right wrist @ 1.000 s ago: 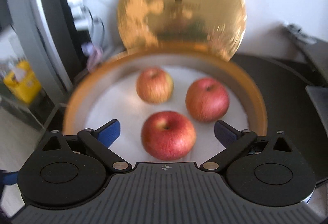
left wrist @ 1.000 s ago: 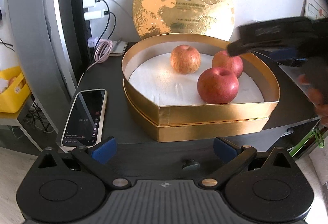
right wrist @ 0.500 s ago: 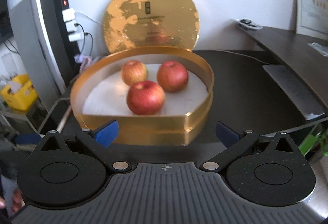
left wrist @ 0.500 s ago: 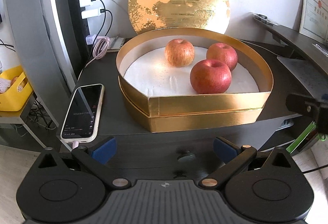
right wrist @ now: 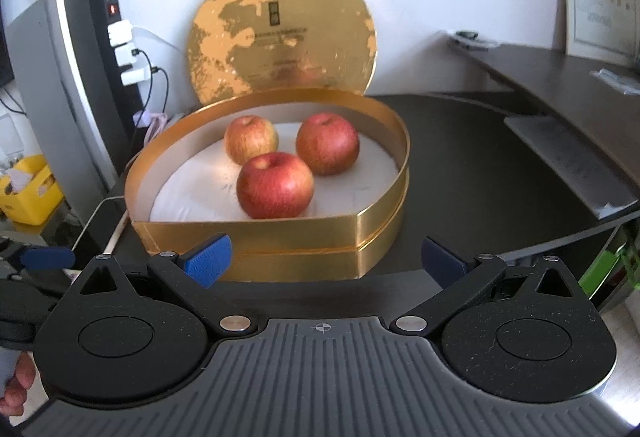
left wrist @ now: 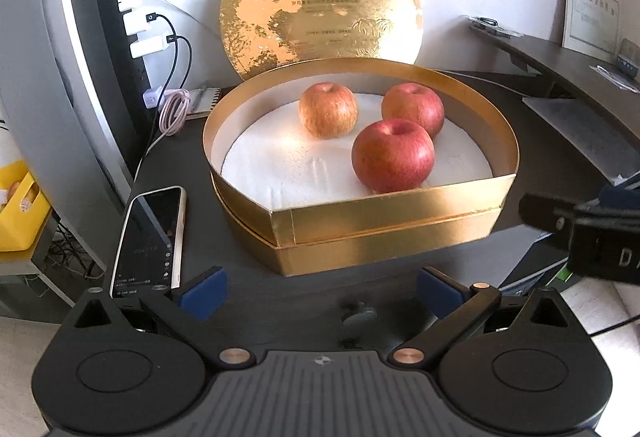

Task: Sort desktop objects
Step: 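Move both tools past the box toward the leaning gold lid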

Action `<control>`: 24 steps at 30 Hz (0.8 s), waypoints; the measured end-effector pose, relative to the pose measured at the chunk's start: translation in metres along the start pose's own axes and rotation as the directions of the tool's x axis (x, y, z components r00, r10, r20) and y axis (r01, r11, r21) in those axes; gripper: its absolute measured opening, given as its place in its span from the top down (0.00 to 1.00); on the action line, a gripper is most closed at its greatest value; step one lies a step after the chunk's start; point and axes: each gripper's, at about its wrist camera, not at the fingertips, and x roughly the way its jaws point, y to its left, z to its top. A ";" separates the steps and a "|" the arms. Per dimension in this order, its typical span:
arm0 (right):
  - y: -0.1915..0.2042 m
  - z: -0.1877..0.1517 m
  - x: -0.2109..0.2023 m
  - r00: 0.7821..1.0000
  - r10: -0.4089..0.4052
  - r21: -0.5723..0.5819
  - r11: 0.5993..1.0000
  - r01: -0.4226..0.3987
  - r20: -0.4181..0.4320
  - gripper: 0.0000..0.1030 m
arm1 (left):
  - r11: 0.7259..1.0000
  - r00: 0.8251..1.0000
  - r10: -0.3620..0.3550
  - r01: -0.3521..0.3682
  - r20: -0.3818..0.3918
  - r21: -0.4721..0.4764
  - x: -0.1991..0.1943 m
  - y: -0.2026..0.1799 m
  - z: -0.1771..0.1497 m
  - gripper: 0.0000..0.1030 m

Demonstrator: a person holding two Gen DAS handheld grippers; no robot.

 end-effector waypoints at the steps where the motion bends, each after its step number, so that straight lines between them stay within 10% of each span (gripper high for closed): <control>1: 0.002 0.001 0.003 1.000 0.004 -0.001 1.000 -0.004 -0.007 0.00 | 1.000 1.000 -0.004 0.004 -0.001 -0.006 0.002 0.002 0.000 0.01; 24: 0.034 0.022 0.041 0.989 0.106 0.123 0.988 -0.092 -0.108 0.00 | 0.981 0.988 -0.153 0.150 -0.014 -0.123 0.023 0.036 -0.010 0.01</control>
